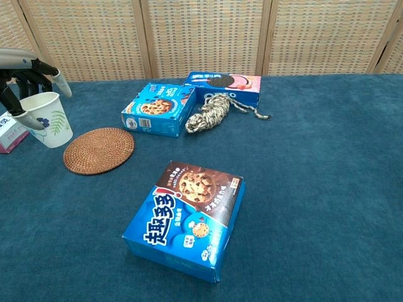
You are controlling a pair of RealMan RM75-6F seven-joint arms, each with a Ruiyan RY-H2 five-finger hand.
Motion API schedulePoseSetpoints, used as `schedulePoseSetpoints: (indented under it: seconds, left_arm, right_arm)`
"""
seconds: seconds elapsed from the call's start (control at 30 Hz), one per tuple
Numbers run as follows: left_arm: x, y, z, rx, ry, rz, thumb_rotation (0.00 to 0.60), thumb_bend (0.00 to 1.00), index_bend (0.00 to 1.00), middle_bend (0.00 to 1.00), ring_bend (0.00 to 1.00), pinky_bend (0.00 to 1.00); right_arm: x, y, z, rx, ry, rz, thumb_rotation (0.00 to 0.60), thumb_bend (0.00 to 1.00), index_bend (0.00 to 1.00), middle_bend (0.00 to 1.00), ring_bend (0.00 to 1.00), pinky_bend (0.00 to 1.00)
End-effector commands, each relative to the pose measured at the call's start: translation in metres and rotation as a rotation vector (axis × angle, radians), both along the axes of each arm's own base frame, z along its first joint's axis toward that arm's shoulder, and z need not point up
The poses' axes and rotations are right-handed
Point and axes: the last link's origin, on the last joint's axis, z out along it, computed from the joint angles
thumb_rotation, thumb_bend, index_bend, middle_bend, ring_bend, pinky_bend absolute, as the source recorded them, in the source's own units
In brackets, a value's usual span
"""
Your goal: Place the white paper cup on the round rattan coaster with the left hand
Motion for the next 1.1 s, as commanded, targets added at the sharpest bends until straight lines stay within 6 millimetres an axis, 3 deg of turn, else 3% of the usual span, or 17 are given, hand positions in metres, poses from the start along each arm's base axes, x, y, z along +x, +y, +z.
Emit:
schedulePoseSetpoints:
  seconds: [0.03, 0.37, 0.7, 1.1]
  left_arm:
    - [0.007, 0.025, -0.011, -0.029, -0.007, 0.056, 0.6, 0.0, 0.28, 0.5, 0.48, 0.43]
    - [0.019, 0.046, -0.031, -0.028, 0.045, 0.057, 0.6, 0.0, 0.28, 0.5, 0.46, 0.43]
    - [0.029, 0.053, -0.056, -0.041, 0.044, 0.071, 0.6, 0.0, 0.28, 0.5, 0.46, 0.43]
    - [0.028, 0.055, -0.066, -0.001, 0.087, 0.088, 0.6, 0.0, 0.24, 0.46, 0.44, 0.4]
  right_arm:
    - [-0.001, -0.001, -0.002, 0.006, 0.003, -0.006, 0.6, 0.0, 0.04, 0.0, 0.0, 0.0]
    - [-0.004, -0.004, -0.006, 0.014, 0.001, -0.02, 0.6, 0.0, 0.04, 0.0, 0.0, 0.0]
    - [-0.006, -0.005, -0.005, 0.012, -0.003, -0.025, 0.6, 0.0, 0.04, 0.0, 0.0, 0.0]
    - [-0.007, -0.005, -0.003, 0.005, -0.013, -0.019, 0.6, 0.0, 0.04, 0.0, 0.0, 0.0]
